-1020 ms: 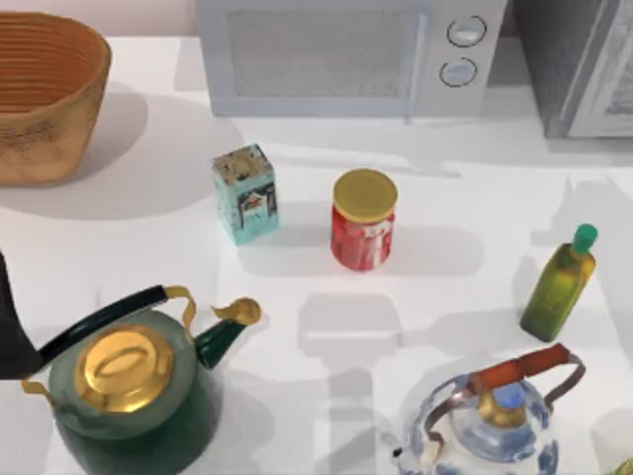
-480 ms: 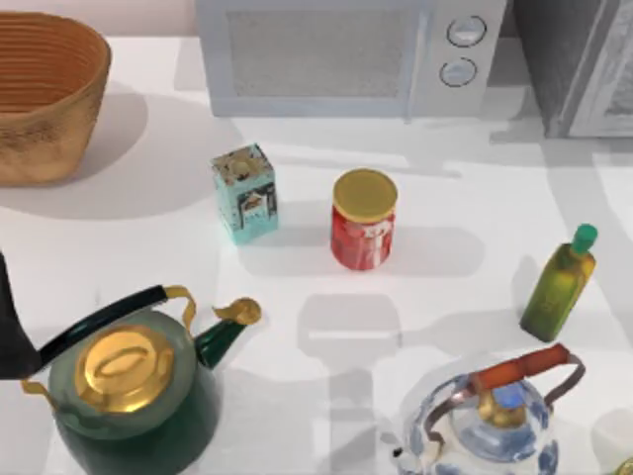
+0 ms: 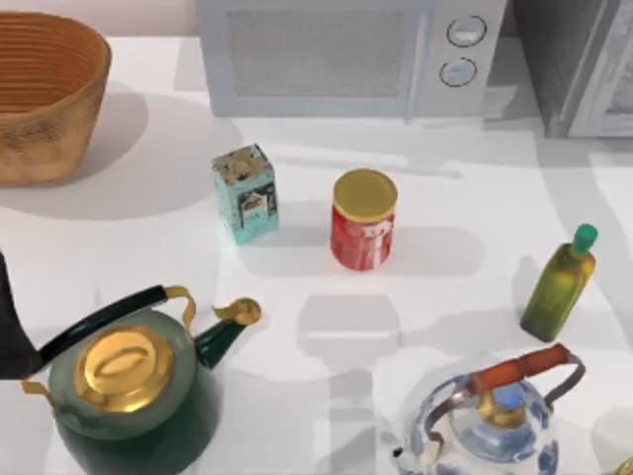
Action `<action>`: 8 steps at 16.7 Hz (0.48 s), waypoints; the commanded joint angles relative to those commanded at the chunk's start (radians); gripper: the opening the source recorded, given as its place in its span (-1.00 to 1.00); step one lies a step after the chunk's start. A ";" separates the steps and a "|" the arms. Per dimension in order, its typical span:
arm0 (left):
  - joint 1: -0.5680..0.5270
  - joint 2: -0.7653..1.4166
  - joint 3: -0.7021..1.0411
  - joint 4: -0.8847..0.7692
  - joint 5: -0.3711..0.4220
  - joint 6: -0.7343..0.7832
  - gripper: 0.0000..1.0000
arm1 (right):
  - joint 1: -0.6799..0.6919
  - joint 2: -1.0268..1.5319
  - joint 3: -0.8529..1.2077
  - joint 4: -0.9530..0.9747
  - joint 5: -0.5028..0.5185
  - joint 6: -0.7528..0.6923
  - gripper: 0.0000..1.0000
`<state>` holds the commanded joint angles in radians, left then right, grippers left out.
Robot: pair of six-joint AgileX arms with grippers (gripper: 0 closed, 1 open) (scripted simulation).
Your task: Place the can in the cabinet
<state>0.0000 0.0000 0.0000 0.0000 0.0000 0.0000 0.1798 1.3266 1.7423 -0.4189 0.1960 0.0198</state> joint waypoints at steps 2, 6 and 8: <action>0.000 0.000 0.000 0.000 0.000 0.000 1.00 | 0.000 0.012 0.014 -0.004 -0.002 0.000 -1.00; 0.000 0.000 0.000 0.000 0.000 0.000 1.00 | -0.009 0.146 0.168 -0.050 -0.017 0.001 -1.00; 0.000 0.000 0.000 0.000 0.000 0.000 1.00 | -0.016 0.255 0.309 -0.087 -0.027 0.001 -1.00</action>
<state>0.0000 0.0000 0.0000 0.0000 0.0000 0.0000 0.1634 1.5819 2.0514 -0.5054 0.1690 0.0205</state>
